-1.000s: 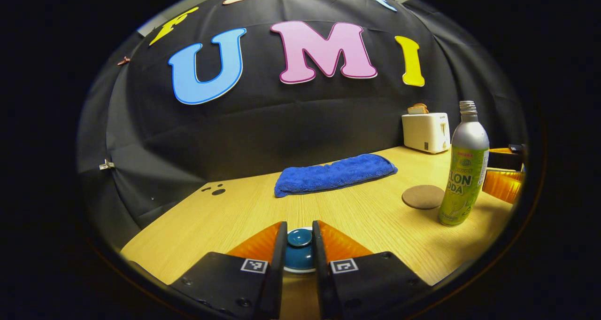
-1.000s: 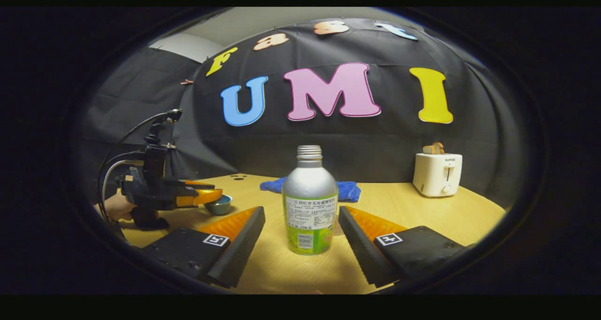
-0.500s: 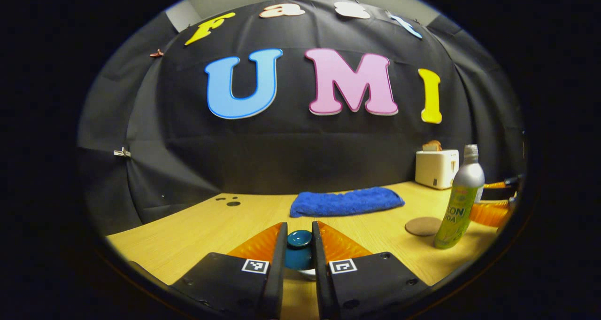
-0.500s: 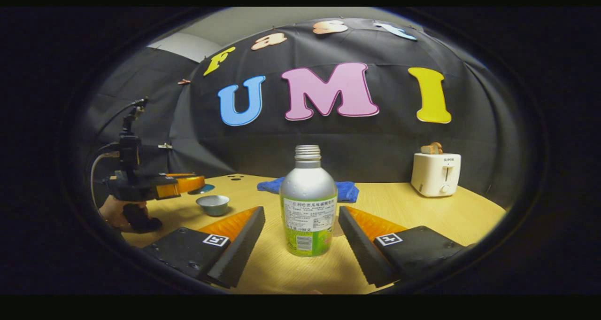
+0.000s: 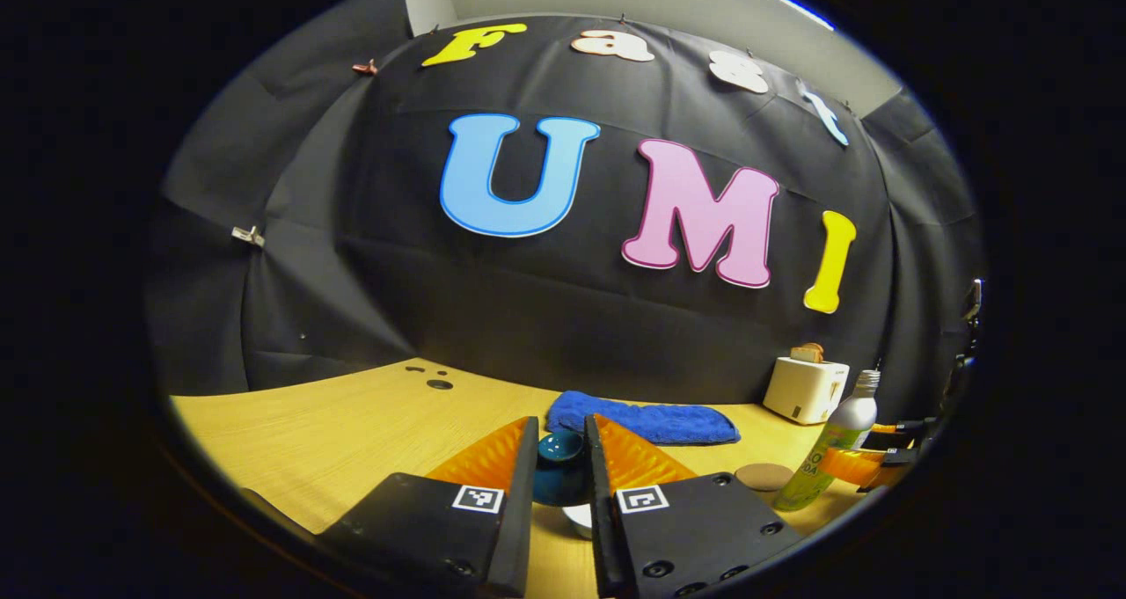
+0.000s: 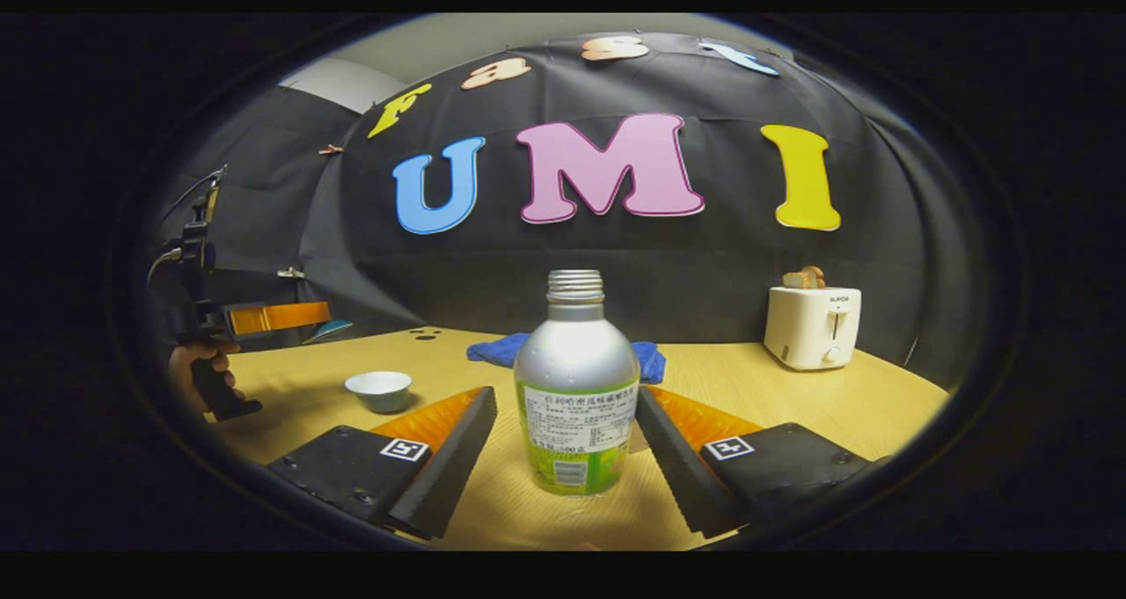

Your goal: Open the teacup lid with one hand, grasp the water bottle and pour water into the teacup with the other hand; after pouring, place the water bottle on the coaster and then close the teacup lid.

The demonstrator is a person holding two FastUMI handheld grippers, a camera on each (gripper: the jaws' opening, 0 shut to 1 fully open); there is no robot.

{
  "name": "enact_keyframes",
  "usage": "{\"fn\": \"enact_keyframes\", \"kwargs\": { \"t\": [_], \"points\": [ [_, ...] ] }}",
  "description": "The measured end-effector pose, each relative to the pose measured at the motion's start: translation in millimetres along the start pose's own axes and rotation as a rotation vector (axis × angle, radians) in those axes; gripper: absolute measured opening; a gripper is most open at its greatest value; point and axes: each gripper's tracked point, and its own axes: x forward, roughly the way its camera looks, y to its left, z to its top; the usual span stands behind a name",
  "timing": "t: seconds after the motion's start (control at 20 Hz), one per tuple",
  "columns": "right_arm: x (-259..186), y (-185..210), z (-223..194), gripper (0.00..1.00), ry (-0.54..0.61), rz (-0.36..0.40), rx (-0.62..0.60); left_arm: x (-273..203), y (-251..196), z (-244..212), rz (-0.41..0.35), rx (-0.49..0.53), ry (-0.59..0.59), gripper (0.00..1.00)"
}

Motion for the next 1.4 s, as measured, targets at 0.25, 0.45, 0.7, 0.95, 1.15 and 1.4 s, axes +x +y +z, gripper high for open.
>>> {"fn": "enact_keyframes", "kwargs": {
  "t": [0.25,0.45,0.7,0.95,1.15,1.4],
  "points": [
    [2,-10,1,0.8,-0.004,-0.072,-0.006,-3,19,-6,0.012,-0.023,0.021,0.32],
    [13,-8,12,0.78,0.036,-0.081,-0.158,-6,21,1,-0.005,-0.018,0.01,0.32],
    [32,6,50,0.78,0.005,-0.099,-0.538,-8,29,6,-0.013,-0.012,0.009,0.32],
    [54,40,43,0.78,0.01,-0.028,-0.89,-11,48,12,0.009,-0.007,0.004,0.33],
    [71,75,36,0.78,-0.012,0.044,-1.139,-12,62,10,0.027,-0.025,0.014,0.32],
    [81,100,18,0.77,-0.018,0.126,-1.404,-13,71,6,0.039,-0.035,0.035,0.33]
  ]
}}
